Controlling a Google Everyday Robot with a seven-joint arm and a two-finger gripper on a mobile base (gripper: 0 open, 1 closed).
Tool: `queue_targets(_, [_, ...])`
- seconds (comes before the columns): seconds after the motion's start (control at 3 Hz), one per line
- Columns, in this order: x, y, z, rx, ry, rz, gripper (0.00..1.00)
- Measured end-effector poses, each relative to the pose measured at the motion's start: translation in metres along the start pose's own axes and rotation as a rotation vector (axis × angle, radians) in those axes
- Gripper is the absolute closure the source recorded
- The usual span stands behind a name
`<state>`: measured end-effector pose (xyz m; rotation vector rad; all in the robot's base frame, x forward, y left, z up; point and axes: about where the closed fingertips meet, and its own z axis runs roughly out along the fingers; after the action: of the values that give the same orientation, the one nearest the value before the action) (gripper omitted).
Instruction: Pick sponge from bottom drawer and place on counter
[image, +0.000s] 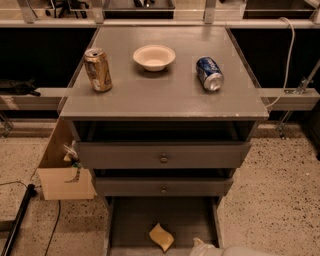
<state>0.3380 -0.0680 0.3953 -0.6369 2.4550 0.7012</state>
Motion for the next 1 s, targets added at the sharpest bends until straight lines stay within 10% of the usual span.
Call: queue_targets(1.0, [-0.007,-0.040,0.065,0.057,0.040,0.004,0.00])
